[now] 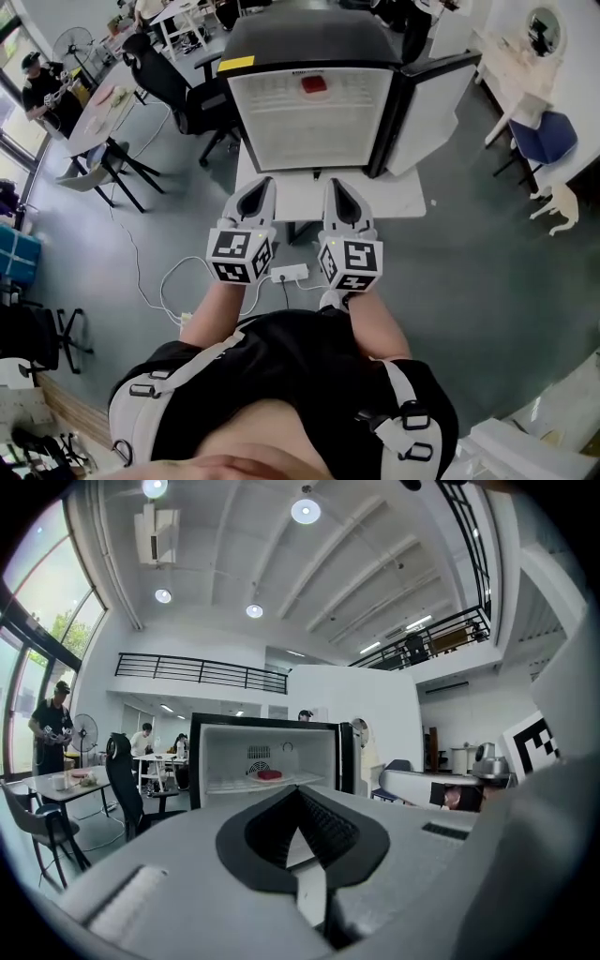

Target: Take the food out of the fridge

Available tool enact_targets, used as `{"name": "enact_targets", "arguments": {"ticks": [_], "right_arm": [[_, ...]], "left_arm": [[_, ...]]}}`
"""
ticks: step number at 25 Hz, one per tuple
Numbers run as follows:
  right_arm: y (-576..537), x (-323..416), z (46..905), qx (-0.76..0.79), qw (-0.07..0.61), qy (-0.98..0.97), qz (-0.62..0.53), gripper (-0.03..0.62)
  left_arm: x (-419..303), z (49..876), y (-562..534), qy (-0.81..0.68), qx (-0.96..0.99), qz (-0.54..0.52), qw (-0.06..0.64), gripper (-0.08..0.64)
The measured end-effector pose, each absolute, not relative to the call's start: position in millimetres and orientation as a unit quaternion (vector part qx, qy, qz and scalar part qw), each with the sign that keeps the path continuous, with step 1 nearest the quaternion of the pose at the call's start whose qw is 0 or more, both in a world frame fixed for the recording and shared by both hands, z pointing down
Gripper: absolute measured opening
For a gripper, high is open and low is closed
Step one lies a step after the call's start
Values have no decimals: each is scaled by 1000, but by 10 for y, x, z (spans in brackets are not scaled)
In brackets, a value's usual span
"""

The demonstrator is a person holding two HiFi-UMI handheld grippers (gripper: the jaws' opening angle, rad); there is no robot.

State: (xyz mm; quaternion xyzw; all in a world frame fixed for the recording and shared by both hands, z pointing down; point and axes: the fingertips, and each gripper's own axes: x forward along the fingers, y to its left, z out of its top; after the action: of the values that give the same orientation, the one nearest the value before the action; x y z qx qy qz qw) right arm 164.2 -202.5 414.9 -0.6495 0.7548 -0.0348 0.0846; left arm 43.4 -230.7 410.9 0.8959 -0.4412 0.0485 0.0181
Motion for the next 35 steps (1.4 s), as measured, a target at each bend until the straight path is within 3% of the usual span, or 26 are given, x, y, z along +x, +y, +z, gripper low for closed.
{"name": "enact_targets", "arguments": {"ticks": [21, 25, 31, 35], "right_arm": [[-3363, 1917, 4061, -628, 78, 773, -46, 8], [-3494, 2118, 4016, -659, 144, 735, -70, 8], [-3746, 2308, 4287, -628, 247, 702, -229, 166], [-3884, 2354, 4352, -580, 338, 671, -314, 217]], "left_arm": [[818, 4059, -3472, -454, 890, 41, 26, 3], [800, 4111, -3578, -453, 890, 43, 33, 3], [757, 4141, -3675, -453, 890, 48, 35, 3], [700, 4155, -3746, -458, 887, 50, 38, 3]]}}
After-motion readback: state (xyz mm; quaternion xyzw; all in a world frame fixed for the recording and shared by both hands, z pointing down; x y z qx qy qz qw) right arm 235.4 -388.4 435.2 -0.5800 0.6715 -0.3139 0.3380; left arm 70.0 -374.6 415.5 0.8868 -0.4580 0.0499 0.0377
